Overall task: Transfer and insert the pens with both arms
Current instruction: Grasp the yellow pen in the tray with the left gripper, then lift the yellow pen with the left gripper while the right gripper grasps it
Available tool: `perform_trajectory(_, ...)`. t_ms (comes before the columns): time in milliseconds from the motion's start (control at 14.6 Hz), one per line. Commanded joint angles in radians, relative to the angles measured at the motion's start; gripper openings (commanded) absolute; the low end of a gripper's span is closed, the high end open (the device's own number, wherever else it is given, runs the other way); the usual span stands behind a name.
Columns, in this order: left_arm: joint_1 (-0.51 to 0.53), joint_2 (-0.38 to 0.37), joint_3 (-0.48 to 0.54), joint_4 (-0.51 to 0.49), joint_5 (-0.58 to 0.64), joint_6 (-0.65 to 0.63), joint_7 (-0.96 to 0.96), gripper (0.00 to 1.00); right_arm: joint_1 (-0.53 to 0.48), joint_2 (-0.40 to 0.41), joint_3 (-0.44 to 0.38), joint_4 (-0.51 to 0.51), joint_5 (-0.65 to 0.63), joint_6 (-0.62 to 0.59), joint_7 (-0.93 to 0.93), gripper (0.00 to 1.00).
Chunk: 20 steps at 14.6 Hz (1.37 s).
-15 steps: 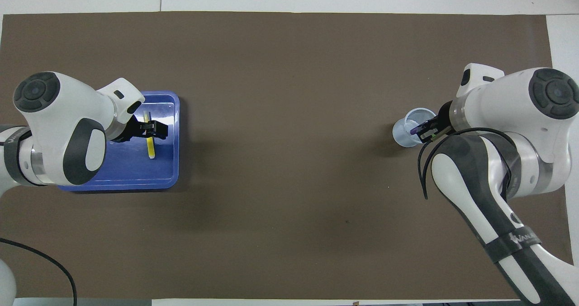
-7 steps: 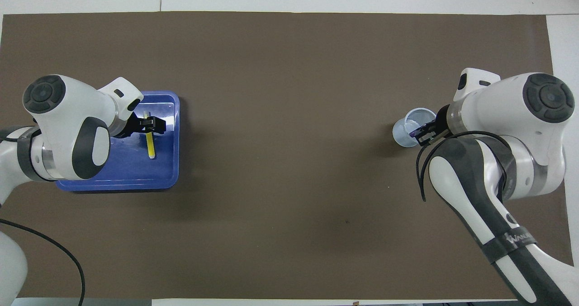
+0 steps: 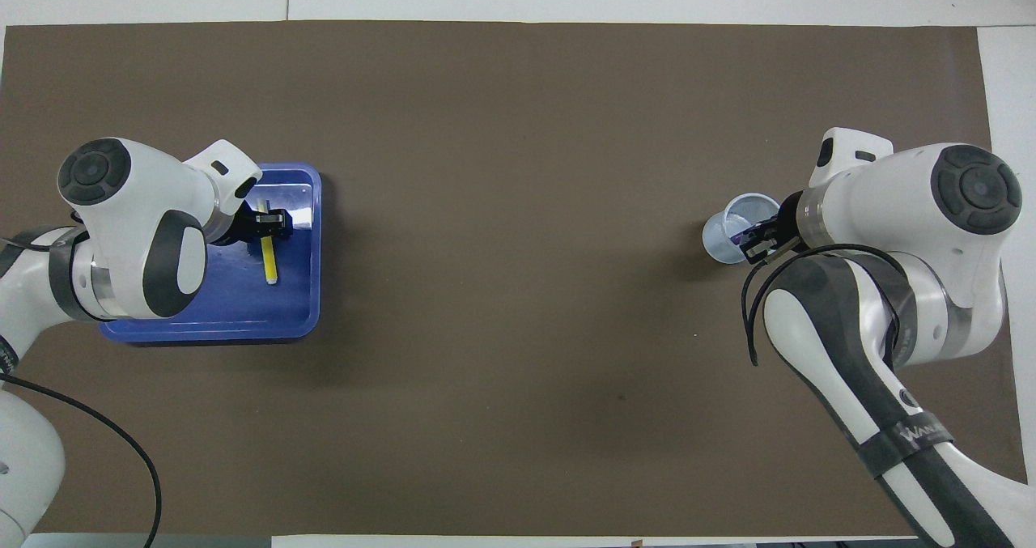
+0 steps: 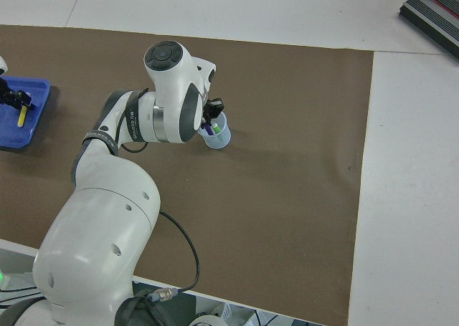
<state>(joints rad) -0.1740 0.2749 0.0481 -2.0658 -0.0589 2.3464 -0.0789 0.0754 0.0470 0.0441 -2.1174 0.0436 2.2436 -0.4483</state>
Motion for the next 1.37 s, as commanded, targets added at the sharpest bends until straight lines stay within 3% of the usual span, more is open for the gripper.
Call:
perform_trajectory(0, 0.007, 0.010, -0.001, 0.007, 0.016, 0.014, -0.004, 0.22, -0.008, -0.024, 0.007, -0.032, -0.022, 0.017, -0.020, 0.29)
perform_trajectory(69, 0.007, 0.010, -0.002, 0.010, 0.016, 0.011, -0.004, 0.06, -0.008, -0.024, 0.007, -0.032, -0.022, 0.017, -0.020, 0.49)
perform_trajectory(137, 0.007, 0.010, -0.002, 0.013, 0.016, 0.007, -0.004, 0.00, -0.008, -0.024, 0.007, -0.030, -0.022, 0.017, -0.020, 0.56)
perform_trajectory(274, 0.018, 0.014, -0.002, 0.026, 0.016, -0.002, -0.004, 0.00, -0.008, -0.022, 0.007, -0.026, -0.022, 0.014, -0.021, 0.76)
perform_trajectory(480, 0.019, 0.015, -0.004, 0.056, 0.010, -0.045, -0.004, 0.00, -0.011, -0.015, 0.007, 0.006, -0.022, -0.016, -0.024, 0.80)
perform_trajectory(892, 0.021, 0.003, -0.001, 0.148, -0.050, -0.228, -0.018, 0.00, -0.005, 0.014, 0.016, 0.175, 0.014, -0.171, -0.007, 0.79)
perform_trajectory(1097, 0.019, -0.022, 0.001, 0.200, -0.079, -0.349, -0.073, 0.00, 0.015, 0.019, 0.020, 0.237, 0.161, -0.231, 0.043, 0.79)
perform_trajectory(1303, 0.021, -0.025, 0.007, 0.301, -0.211, -0.524, -0.213, 0.00, 0.058, 0.039, 0.020, 0.298, 0.283, -0.256, 0.280, 0.79)
